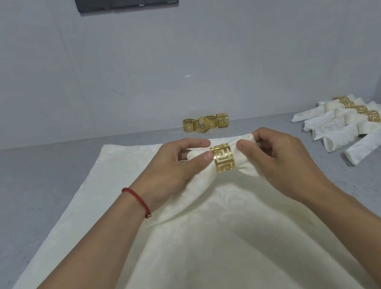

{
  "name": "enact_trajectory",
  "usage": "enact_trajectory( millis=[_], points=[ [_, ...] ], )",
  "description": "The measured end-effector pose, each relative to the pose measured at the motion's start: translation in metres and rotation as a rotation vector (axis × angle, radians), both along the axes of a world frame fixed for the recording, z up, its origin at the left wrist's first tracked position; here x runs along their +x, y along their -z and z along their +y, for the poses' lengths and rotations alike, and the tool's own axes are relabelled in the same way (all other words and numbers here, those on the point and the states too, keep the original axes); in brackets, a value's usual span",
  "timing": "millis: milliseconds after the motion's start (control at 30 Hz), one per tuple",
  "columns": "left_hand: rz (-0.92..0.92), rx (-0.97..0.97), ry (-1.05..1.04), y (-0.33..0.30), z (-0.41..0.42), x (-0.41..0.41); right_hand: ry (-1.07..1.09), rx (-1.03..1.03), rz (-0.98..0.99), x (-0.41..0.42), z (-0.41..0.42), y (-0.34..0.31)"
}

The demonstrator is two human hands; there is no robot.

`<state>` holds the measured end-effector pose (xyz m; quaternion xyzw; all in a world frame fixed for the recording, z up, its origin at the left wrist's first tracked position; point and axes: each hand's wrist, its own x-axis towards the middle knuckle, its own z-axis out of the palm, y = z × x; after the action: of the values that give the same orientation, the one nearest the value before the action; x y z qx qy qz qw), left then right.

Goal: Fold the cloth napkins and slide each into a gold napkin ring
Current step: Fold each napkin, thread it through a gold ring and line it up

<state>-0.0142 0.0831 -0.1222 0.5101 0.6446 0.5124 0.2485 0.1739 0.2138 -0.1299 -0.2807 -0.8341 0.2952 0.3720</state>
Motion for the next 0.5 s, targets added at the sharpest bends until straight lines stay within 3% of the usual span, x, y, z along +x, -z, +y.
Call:
enact_trajectory(
  millis=[167,267,400,500],
  points=[
    [-0.256,-0.02,0.192,-0.014,-0.01,-0.004,-0.043,-0.167,0.076,0.0,-0.012,-0.009],
    [-0.385,-0.022,0.257,-0.019,-0.013,-0.01,-0.094,-0.277,0.01,0.004,-0.014,-0.016],
    [-0.368,-0.218,0.253,-0.003,-0.008,-0.014,-0.12,-0.414,-0.229,0.005,-0.014,-0.008],
    [-0.175,-0.324,0.209,0.013,-0.004,-0.012,-0.047,-0.336,-0.401,0.0,-0.014,0.003]
  ],
)
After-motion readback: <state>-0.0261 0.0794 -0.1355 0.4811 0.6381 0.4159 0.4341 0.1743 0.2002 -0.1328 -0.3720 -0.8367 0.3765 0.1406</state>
